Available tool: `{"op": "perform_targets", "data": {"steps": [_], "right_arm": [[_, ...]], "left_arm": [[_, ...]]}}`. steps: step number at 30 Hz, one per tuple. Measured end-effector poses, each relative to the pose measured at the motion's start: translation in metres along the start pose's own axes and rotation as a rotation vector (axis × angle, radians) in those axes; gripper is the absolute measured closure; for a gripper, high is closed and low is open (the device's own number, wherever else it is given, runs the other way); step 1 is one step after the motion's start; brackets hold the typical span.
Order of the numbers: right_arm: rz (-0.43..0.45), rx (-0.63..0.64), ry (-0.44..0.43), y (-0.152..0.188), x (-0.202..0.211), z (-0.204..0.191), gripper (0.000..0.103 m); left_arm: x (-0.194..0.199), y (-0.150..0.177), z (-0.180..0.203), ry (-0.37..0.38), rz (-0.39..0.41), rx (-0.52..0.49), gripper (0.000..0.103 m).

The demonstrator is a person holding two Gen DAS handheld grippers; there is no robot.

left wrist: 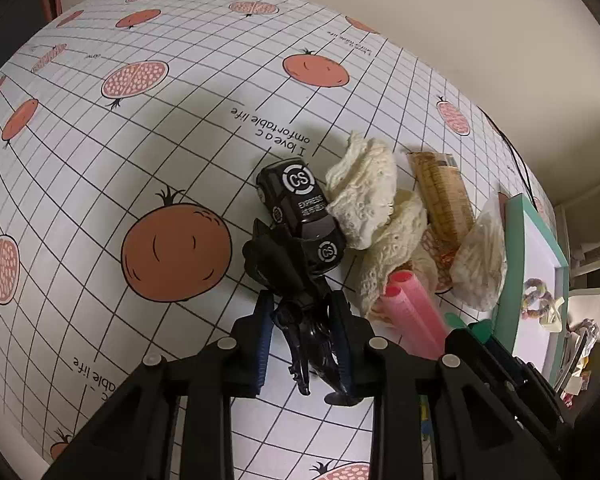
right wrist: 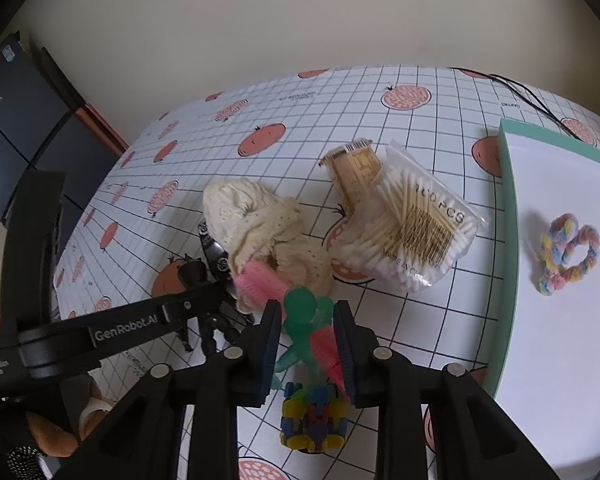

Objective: Organize objects

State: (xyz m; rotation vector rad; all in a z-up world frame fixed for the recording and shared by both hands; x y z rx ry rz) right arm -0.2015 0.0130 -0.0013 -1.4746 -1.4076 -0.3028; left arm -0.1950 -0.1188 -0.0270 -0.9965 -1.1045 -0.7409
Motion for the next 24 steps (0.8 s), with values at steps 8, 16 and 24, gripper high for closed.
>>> {"op": "perform_targets", "data": {"steps": [8, 16, 24], "right_arm": [[0.030, 0.000, -0.022, -0.007, 0.014, -0.002, 0.075], [0.059, -0.005, -0.047, -0.014, 0.025, -0.006, 0.075], [0.069, -0.006, -0.050, -0.016, 0.033, -0.005, 0.075]], "left_arm": [[0.010, 0.002, 0.010, 0.017, 0.013, -0.013, 0.077], [0.030, 0.000, 0.002, 0.031, 0.034, -0.008, 0.077], [0.046, -0.008, -0.004, 0.043, 0.078, 0.010, 0.077]]}}
Point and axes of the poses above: each gripper's, at about its wrist camera, not at the fingertips, and x roughly against the way its jaws point, z to its right, y to its underside, the point moved 8 cm from there along -x, roughly the way its jaws point, and after that the axes turned 8 degrees about -y, right-handed, at the moved point
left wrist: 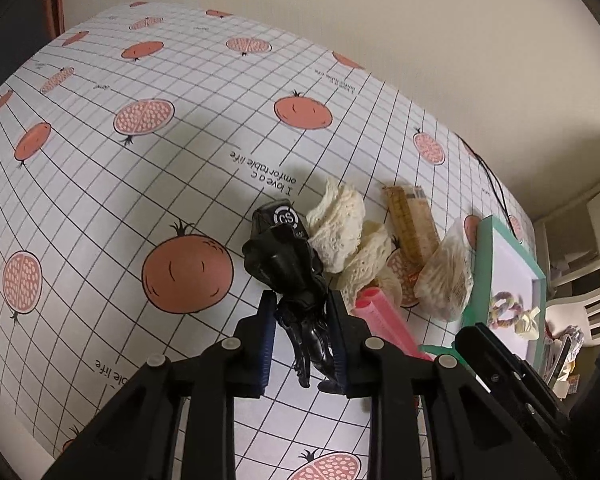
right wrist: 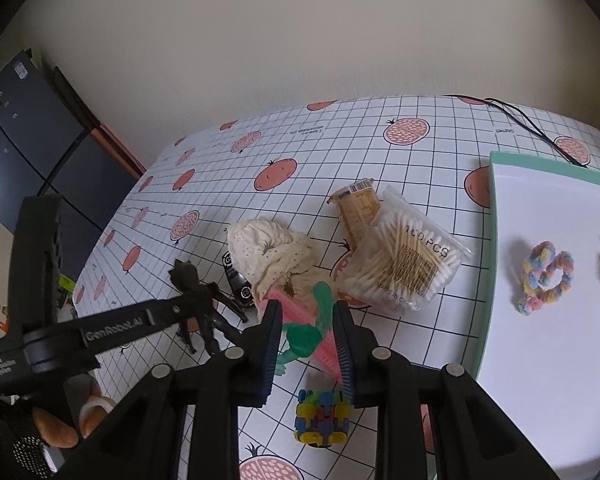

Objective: Organize objects

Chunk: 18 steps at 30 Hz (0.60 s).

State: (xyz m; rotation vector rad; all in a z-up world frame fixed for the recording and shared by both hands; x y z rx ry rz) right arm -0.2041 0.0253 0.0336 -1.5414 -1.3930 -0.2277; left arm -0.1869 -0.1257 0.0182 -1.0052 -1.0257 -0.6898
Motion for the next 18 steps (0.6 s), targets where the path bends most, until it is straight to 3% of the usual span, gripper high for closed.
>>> {"op": "perform_targets", "data": {"steps": [12, 18], "right_arm": [[0.030, -0.031, 0.017, -0.006, 0.018, 0.022, 0.075], [0.053, -0.066, 0.036, -0.007, 0.036, 0.045, 0.075]], "left_arm": [[0.013, -0.009, 0.012, 0.027, 0.050, 0.000, 0.077], [0.025, -0.007, 0.035, 0.081, 0.077, -0.018, 0.077]]}}
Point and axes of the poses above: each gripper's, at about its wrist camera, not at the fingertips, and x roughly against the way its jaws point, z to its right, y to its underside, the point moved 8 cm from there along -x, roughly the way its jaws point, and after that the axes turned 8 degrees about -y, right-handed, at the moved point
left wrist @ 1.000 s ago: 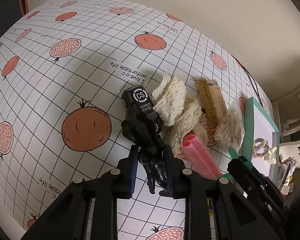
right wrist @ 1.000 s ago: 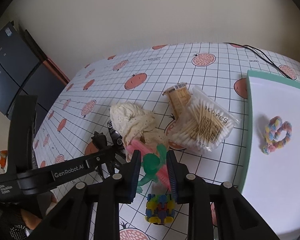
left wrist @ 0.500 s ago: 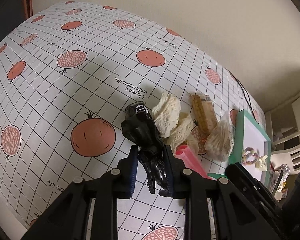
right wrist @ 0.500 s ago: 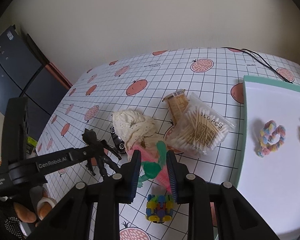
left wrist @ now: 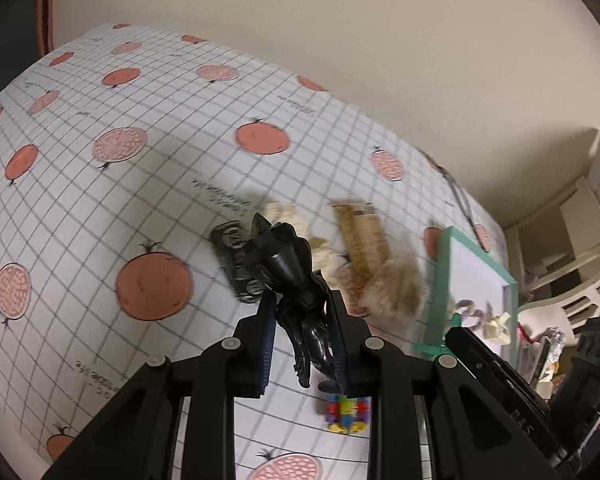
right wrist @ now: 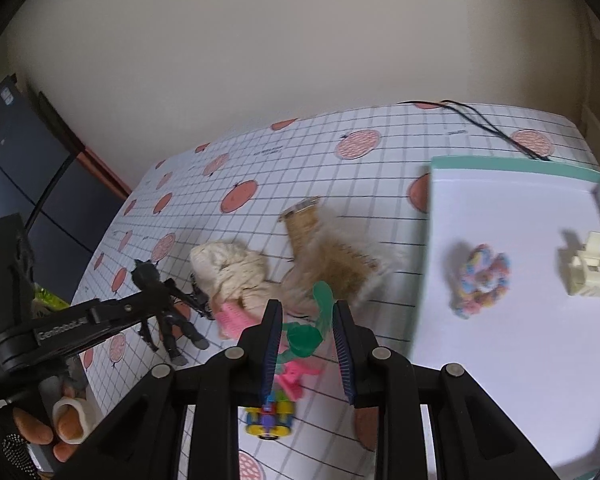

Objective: Organize objects

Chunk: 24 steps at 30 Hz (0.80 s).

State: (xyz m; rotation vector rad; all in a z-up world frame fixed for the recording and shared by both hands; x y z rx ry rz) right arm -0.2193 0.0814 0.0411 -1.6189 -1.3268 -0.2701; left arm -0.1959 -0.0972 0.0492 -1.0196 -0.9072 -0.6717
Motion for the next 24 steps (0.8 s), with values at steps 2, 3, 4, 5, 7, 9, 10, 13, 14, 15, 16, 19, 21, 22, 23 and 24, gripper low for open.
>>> {"op": "perform_targets", "data": {"steps": [2, 3, 4, 5, 7, 9, 10, 13, 14, 15, 16, 19, 21, 22, 23, 24], "right_arm": [[0.013, -0.016, 0.008, -0.002, 0.008, 0.010, 0.075], [0.020, -0.022, 0.012, -0.003, 0.012, 0.015, 0.075], [0.030, -0.033, 0.022, -0.004, 0.018, 0.022, 0.075], [0.037, -0.043, 0.027, -0.006, 0.021, 0.027, 0.075], [0.056, -0.072, 0.032, -0.010, 0.032, 0.040, 0.075], [0.071, -0.084, 0.042, -0.013, 0.040, 0.049, 0.075], [0.080, -0.087, 0.053, -0.015, 0.045, 0.054, 0.075], [0.097, -0.110, 0.079, -0.017, 0.060, 0.072, 0.075], [0.100, -0.120, 0.083, -0.018, 0.063, 0.077, 0.075], [0.102, -0.130, 0.087, -0.017, 0.067, 0.083, 0.075], [0.104, -0.136, 0.093, -0.017, 0.071, 0.088, 0.075], [0.110, -0.157, 0.117, -0.015, 0.080, 0.103, 0.075], [0.118, -0.179, 0.130, -0.014, 0.086, 0.112, 0.075], [0.122, -0.189, 0.138, -0.014, 0.090, 0.118, 0.075], [0.126, -0.196, 0.144, -0.013, 0.092, 0.122, 0.075], [0.129, -0.200, 0.151, -0.013, 0.094, 0.125, 0.077]], "left_arm": [[0.003, 0.000, 0.009, 0.021, 0.011, -0.007, 0.077], [0.005, 0.001, 0.014, 0.032, 0.015, -0.011, 0.077], [0.007, 0.001, 0.020, 0.044, 0.021, -0.015, 0.077], [0.010, 0.002, 0.027, 0.057, 0.027, -0.023, 0.077], [0.012, 0.005, 0.039, 0.078, 0.035, -0.036, 0.077], [0.015, 0.008, 0.051, 0.099, 0.040, -0.053, 0.077], [0.015, 0.011, 0.060, 0.110, 0.041, -0.068, 0.077], [0.014, 0.022, 0.083, 0.136, 0.033, -0.113, 0.077], [0.012, 0.027, 0.093, 0.151, 0.023, -0.130, 0.077], [0.011, 0.032, 0.101, 0.162, 0.015, -0.140, 0.077], [0.009, 0.036, 0.107, 0.171, 0.008, -0.148, 0.077], [0.007, 0.051, 0.131, 0.203, -0.008, -0.187, 0.077], [0.005, 0.060, 0.144, 0.222, -0.016, -0.210, 0.077], [0.004, 0.065, 0.152, 0.235, -0.022, -0.218, 0.077], [0.003, 0.071, 0.160, 0.247, -0.030, -0.222, 0.077], [0.002, 0.074, 0.163, 0.252, -0.034, -0.225, 0.077]]}}
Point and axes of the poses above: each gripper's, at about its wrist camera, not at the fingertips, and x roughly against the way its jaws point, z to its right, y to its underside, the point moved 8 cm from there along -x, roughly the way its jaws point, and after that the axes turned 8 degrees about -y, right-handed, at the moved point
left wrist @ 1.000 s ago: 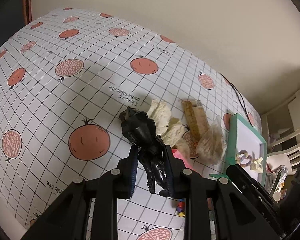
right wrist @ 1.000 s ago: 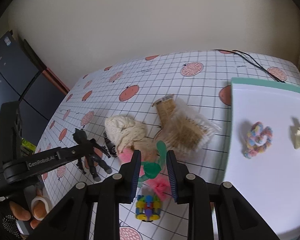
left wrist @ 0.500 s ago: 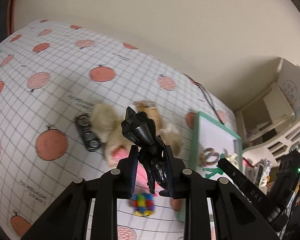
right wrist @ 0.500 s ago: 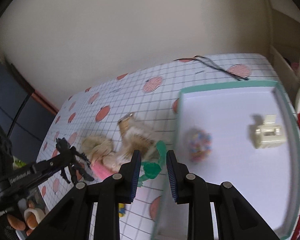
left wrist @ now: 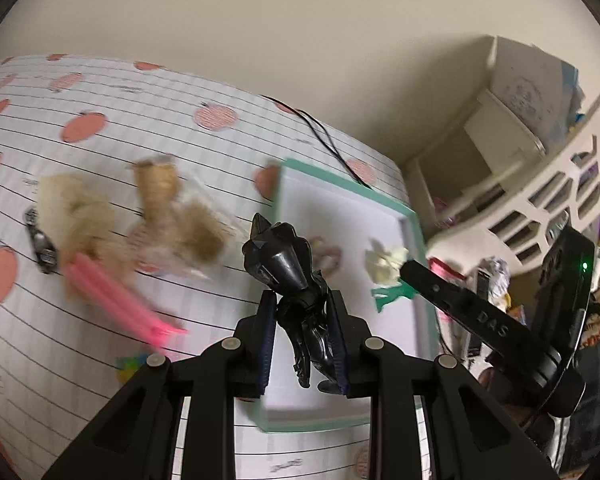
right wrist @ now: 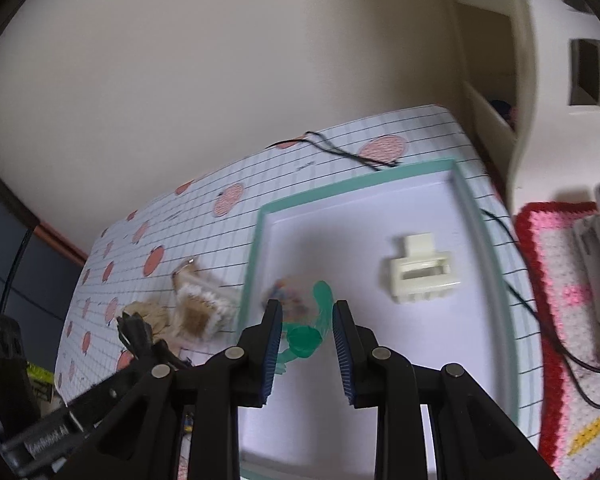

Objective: Organize objects

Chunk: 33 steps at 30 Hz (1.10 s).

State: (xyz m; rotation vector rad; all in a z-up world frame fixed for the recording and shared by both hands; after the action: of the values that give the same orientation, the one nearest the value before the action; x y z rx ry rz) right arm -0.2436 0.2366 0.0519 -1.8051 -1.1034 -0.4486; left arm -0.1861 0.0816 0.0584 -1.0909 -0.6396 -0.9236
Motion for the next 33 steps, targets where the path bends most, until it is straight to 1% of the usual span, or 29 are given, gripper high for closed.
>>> {"op": "perform_targets", "data": {"steps": [3, 5, 9, 15, 23, 27, 33], "right_arm": [[0.009, -0.002, 0.026, -0.003, 0.006, 0.010, 0.077], [0.012, -0.002, 0.043, -0.003, 0.010, 0.016, 0.077], [-0.002, -0.017, 0.061, -0.002, 0.009, 0.026, 0.077], [-0.026, -0.023, 0.075, 0.004, 0.002, 0.032, 0.077], [-0.050, -0.001, 0.084, 0.009, -0.007, 0.029, 0.077], [-0.061, 0.006, 0.087, 0.011, -0.010, 0.028, 0.077], [-0.077, 0.017, 0.090, 0.014, -0.014, 0.026, 0.077]], "left_arm": [[-0.011, 0.010, 0.019, 0.010, -0.019, -0.019, 0.077], [-0.016, 0.014, 0.024, 0.012, -0.029, -0.027, 0.077], [-0.029, 0.022, 0.033, -0.007, -0.051, -0.052, 0.077], [-0.042, 0.029, 0.033, -0.036, -0.076, -0.074, 0.077], [-0.054, 0.035, 0.030, -0.049, -0.114, -0.085, 0.076], [-0.059, 0.039, 0.032, -0.026, -0.135, -0.079, 0.076], [-0.064, 0.043, 0.037, -0.026, -0.144, -0.112, 0.074]]}}
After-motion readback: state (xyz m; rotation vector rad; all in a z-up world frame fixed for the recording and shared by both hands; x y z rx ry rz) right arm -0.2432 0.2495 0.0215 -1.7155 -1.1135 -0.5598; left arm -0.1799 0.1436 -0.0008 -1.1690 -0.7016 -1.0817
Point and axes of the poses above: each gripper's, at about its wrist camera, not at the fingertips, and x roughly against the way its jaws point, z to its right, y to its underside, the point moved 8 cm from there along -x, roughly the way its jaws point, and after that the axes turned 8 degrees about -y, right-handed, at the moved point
